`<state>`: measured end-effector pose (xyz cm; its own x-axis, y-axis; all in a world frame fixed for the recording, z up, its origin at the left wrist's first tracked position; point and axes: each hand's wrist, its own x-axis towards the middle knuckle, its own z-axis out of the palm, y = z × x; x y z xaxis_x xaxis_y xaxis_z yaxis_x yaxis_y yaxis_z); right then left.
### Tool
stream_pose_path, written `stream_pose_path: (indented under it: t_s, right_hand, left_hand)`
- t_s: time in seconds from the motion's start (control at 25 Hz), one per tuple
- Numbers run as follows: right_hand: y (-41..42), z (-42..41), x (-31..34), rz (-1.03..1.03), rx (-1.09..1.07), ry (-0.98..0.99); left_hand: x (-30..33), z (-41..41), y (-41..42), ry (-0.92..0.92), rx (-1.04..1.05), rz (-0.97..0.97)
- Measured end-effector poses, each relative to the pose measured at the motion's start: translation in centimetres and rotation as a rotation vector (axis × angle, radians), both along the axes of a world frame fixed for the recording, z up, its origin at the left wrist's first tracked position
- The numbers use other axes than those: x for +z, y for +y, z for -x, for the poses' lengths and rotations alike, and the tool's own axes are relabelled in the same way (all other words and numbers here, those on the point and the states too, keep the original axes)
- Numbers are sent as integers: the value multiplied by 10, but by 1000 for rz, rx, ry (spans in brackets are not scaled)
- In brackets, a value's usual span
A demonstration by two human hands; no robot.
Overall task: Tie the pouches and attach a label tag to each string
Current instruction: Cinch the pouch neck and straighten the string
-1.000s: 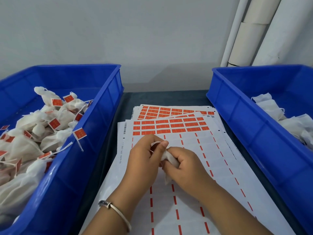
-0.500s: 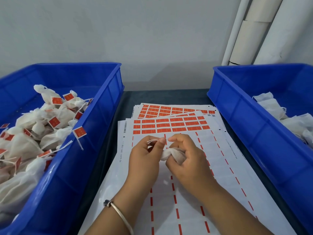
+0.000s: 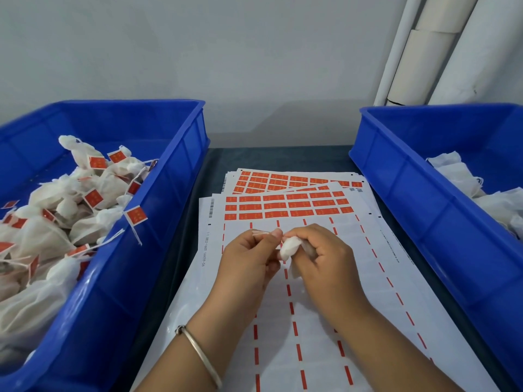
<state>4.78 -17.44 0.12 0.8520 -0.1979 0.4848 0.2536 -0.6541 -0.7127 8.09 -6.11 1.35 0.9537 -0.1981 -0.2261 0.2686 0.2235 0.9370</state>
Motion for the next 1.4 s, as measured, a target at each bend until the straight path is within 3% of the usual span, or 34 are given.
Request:
stream_pose_path:
  t_s: [0.24,0.44,0.52,0.6,0.68,0.76,1.04,1.2,1.4]
  right_hand:
    - [-6,-5,5,-146,-92,172]
    - [0,-4,8,-310,-1,378]
    - [0,-3,10,-463,89,507]
    - [-2,-4,10,-740,202,614]
    - [-6,-5,11,-994,293,646]
    - [-9,-7,10,-1098,325,627]
    - [-12,-7,8,-1077,282,533]
    - [-11,-10,4,-954,210,559]
    - [-8,-11,-1,-755,123,601]
  left_hand:
    - [-4,1,-3,-245,-45,-202]
    - [-5,-5,3,-309,103,-299]
    - [-7,-8,5,-310,129,-321]
    - [-8,-6,3,-312,119,-326]
    - [-9,-4,1,-372,115,-366]
    - [-7,-1,2,-495,125,-494]
    - [-5,6,4,-812,-9,-766]
    - [-9,1,6,-865,123,-866]
    - [-11,0,7,-871,135,-986]
